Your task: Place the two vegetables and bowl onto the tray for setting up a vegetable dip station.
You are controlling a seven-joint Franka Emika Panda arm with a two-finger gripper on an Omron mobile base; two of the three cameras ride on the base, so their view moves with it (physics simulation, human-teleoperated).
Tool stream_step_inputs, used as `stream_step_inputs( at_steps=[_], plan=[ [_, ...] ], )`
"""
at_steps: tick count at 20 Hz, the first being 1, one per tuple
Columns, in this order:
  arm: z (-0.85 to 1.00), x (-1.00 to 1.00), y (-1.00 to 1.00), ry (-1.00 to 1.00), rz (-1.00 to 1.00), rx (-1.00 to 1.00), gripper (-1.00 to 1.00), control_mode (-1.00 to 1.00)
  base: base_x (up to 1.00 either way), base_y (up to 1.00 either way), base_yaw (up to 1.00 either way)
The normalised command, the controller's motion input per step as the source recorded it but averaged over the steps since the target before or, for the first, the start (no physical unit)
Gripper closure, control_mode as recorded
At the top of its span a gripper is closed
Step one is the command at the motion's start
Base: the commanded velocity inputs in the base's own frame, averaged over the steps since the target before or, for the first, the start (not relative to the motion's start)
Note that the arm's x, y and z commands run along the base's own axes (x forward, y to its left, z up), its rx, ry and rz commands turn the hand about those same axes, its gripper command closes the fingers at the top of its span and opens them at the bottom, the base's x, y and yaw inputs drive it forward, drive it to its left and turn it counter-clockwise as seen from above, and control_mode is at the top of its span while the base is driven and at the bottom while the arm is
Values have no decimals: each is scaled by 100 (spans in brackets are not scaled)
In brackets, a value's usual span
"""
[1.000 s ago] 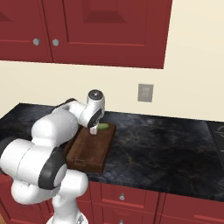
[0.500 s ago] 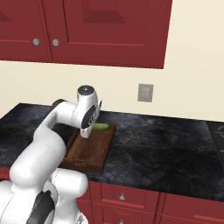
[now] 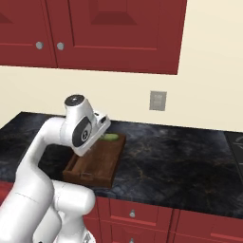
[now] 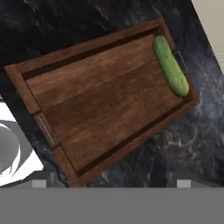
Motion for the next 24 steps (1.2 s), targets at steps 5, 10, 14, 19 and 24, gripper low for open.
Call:
stream_step_inputs(
  at_steps=[5,10,14,19,24],
  plan=[
    [18,-33,-3,3,-45,0,-100,-100,0,0,0],
    [21,-34,-19,2,-45,4,-100,-100,0,0,0],
    [10,-40,-28,1,-43,11,-100,-100,0,0,0],
    [1,-48,-22,1,-34,13,-100,-100,0,0,0],
    [-6,-44,6,-1,-34,2,-100,-100,0,0,0]
  ],
)
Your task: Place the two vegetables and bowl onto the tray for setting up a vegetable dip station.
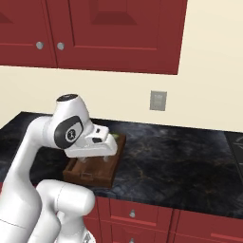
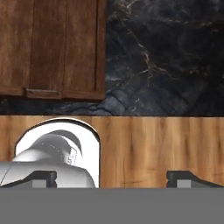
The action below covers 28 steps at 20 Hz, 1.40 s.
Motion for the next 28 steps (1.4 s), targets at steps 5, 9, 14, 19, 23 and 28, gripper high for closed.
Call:
stream_step_inputs(
  at_steps=[5,9,14,19,23,28],
  plan=[
    [-13,-11,16,-15,-21,1,-100,-100,0,0,0],
    [-4,-5,2,-26,-5,15,-100,-100,0,0,0],
    [0,-4,0,-15,1,13,-100,-100,0,0,0],
    [4,17,12,3,2,0,-100,-100,0,0,0],
    [3,9,9,8,0,0,-100,-100,0,0,0],
    [0,0,12,8,0,0,-100,-100,0,0,0]
  ],
)
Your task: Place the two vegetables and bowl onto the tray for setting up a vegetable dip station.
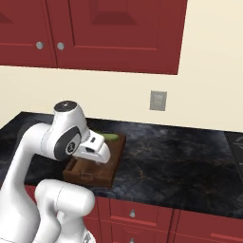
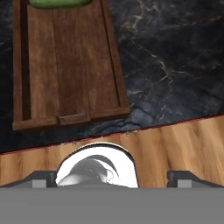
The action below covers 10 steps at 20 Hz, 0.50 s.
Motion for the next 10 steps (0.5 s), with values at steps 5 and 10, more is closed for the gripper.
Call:
stream_step_inputs(
  at_steps=[5,10],
  plan=[
    [0,0,2,1,0,0,-100,100,-4,4,1],
    [0,0,0,0,0,0,-100,100,-61,-58,2]
  ],
)
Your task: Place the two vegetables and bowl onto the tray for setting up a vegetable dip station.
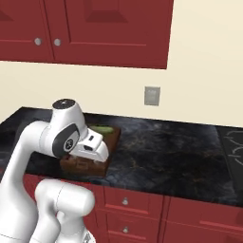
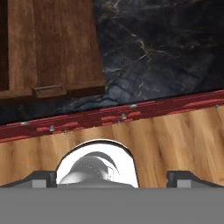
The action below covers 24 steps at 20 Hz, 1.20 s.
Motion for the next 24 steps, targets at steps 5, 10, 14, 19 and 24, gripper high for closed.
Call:
stream_step_inputs(
  at_steps=[5,10,14,19,24],
  plan=[
    [0,0,0,0,0,0,-100,100,-65,-100,0],
    [0,0,0,0,0,0,-100,100,-24,-100,1],
    [0,0,0,0,0,0,-100,100,0,-100,4],
    [0,0,0,0,0,0,-100,100,6,-100,7],
    [0,0,0,0,0,0,-100,100,1,-100,8]
  ],
)
